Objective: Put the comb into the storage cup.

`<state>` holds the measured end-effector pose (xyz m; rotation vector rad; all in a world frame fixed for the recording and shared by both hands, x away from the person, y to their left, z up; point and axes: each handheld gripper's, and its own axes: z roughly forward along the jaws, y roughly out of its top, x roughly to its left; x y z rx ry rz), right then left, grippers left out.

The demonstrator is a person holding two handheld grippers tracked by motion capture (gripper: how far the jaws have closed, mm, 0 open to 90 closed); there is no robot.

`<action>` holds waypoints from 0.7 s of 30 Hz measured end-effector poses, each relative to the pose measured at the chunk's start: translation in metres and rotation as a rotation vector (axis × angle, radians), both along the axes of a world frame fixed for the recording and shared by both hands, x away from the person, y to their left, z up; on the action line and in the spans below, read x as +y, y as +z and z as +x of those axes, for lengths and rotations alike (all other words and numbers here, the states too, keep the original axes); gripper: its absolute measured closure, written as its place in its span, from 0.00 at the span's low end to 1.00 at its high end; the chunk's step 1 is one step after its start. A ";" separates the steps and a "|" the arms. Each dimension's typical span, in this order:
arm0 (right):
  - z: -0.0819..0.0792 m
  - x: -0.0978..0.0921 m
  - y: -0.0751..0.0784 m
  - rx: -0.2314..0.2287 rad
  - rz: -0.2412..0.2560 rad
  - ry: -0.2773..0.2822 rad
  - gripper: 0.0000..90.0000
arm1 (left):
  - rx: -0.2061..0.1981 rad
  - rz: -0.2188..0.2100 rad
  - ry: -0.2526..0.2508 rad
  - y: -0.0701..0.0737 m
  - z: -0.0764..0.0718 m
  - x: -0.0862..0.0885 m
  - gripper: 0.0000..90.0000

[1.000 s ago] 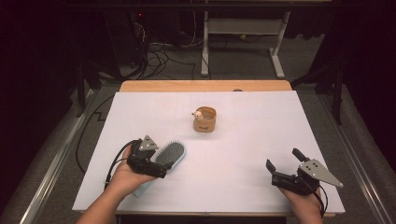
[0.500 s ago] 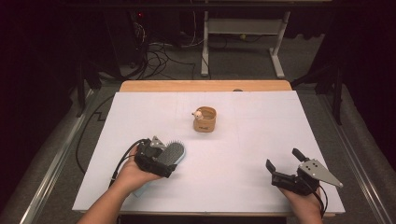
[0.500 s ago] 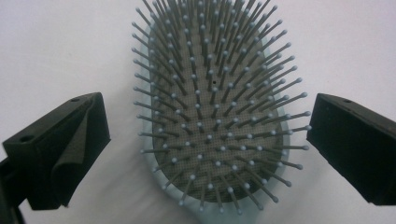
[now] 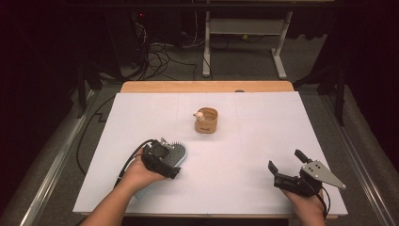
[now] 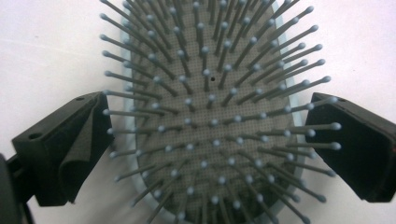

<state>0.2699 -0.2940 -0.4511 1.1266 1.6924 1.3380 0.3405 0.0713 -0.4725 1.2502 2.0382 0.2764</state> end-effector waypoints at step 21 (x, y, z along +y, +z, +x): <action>0.000 0.001 0.000 -0.001 -0.005 0.003 0.00 | 0.013 -0.018 -0.003 0.005 0.003 0.005 0.16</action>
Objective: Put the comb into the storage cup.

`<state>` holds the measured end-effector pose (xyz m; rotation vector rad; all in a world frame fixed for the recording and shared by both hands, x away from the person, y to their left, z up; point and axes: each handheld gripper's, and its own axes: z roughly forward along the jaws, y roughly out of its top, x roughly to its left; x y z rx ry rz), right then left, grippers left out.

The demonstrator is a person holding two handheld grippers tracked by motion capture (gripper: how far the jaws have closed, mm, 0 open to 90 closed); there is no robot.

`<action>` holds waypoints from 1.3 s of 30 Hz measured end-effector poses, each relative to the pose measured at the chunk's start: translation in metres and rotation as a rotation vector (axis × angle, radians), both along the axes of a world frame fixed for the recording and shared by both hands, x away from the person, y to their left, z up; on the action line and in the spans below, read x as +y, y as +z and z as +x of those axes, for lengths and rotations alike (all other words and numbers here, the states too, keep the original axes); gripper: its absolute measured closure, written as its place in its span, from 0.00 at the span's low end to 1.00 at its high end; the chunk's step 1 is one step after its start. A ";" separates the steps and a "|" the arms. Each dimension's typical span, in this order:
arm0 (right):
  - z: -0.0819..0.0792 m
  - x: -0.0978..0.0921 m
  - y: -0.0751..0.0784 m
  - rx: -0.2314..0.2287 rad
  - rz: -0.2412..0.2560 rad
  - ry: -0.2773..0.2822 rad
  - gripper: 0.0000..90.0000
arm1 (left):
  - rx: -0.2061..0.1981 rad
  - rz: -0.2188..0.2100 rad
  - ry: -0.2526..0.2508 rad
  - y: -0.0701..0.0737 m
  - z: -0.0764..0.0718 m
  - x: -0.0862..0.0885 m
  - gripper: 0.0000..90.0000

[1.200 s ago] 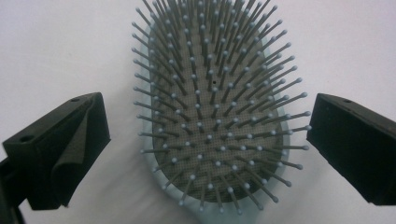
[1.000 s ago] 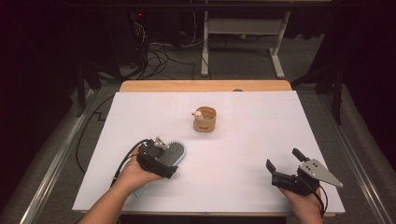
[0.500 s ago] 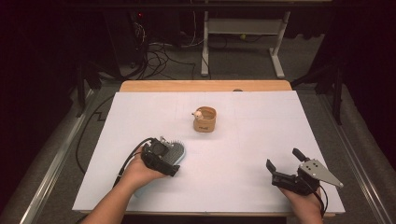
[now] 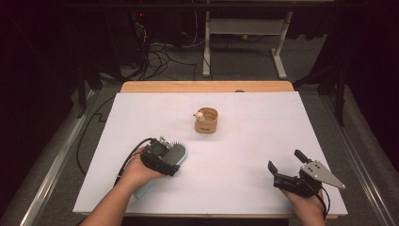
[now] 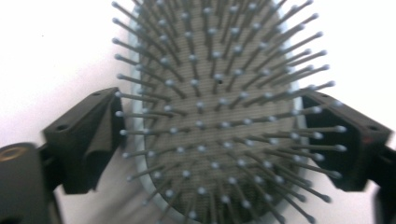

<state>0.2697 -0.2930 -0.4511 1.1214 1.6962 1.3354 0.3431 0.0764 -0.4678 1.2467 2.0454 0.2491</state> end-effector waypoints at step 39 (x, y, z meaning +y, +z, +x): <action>0.000 0.001 -0.001 0.003 -0.002 -0.004 0.00 | 0.031 0.045 0.008 0.001 0.004 -0.004 0.23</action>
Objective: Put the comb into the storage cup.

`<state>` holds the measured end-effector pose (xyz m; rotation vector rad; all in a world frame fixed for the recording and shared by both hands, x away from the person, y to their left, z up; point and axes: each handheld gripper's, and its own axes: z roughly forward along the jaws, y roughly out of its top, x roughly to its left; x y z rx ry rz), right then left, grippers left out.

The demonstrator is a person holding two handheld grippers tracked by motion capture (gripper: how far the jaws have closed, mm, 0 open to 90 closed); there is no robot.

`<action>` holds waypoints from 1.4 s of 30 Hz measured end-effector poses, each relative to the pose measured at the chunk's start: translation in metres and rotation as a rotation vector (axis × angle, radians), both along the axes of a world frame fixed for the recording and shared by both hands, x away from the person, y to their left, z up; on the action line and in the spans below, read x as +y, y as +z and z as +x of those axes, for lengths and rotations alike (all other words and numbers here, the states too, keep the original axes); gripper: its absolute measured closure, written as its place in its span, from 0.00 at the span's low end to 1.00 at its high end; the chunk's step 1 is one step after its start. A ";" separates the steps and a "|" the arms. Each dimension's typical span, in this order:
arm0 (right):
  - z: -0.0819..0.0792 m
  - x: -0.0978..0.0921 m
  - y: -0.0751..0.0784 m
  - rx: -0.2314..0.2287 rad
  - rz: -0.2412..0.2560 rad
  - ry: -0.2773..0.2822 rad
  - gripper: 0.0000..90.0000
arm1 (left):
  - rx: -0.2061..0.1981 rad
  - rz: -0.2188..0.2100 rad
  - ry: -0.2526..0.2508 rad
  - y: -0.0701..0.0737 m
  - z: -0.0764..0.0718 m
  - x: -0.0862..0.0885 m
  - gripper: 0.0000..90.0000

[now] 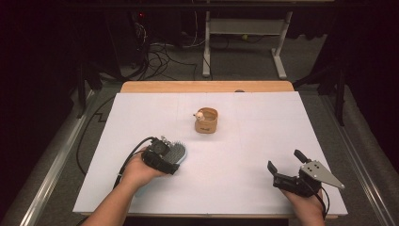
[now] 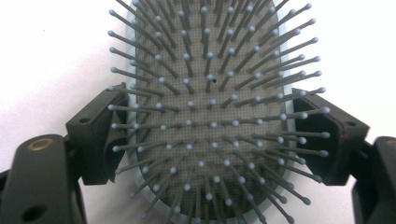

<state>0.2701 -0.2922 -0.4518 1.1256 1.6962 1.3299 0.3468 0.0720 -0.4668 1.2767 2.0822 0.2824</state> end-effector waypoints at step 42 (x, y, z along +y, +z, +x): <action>0.000 -0.002 0.001 -0.005 0.006 -0.009 0.00 | -0.080 -0.053 -0.019 0.024 -0.003 0.011 0.23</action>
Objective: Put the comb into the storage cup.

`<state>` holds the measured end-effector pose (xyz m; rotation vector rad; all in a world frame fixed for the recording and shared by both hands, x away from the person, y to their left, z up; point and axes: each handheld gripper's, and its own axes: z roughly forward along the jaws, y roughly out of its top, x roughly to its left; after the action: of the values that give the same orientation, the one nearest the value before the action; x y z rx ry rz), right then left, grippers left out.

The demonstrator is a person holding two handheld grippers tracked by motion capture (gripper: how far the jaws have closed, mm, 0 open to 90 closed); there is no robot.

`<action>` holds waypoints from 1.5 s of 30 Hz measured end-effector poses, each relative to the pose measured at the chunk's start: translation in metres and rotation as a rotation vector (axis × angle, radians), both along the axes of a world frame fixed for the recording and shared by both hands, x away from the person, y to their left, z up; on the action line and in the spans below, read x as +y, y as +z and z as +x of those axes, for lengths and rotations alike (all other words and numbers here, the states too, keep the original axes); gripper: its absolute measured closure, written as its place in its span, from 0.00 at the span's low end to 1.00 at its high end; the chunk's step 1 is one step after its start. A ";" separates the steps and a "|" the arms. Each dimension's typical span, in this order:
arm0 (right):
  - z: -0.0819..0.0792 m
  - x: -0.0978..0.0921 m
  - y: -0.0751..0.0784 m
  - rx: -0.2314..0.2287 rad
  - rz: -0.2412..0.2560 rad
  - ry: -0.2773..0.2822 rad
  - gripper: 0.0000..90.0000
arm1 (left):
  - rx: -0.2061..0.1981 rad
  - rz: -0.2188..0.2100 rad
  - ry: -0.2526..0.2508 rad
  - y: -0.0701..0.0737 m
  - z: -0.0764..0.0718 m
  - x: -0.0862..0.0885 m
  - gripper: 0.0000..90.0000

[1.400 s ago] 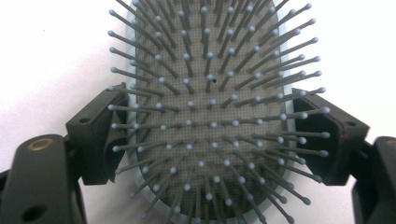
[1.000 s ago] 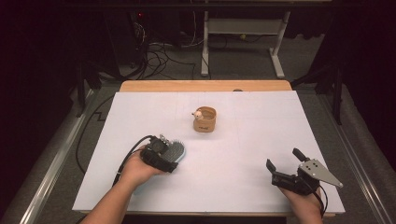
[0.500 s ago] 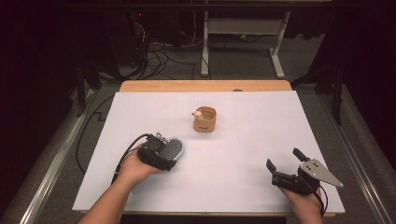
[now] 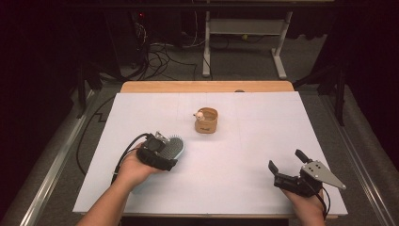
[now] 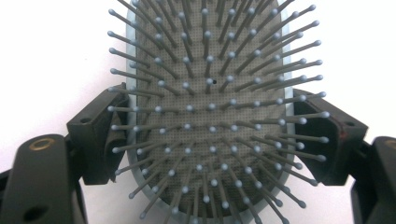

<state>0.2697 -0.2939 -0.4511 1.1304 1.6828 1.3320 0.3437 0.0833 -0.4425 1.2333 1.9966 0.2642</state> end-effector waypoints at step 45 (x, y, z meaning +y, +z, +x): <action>-0.001 0.000 0.002 -0.015 0.006 0.001 0.00 | -0.344 -0.352 0.025 0.044 -0.024 0.011 0.23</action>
<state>0.2686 -0.2941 -0.4494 1.1209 1.6701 1.3432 0.3200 0.0946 -0.3986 0.8750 1.6740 0.1192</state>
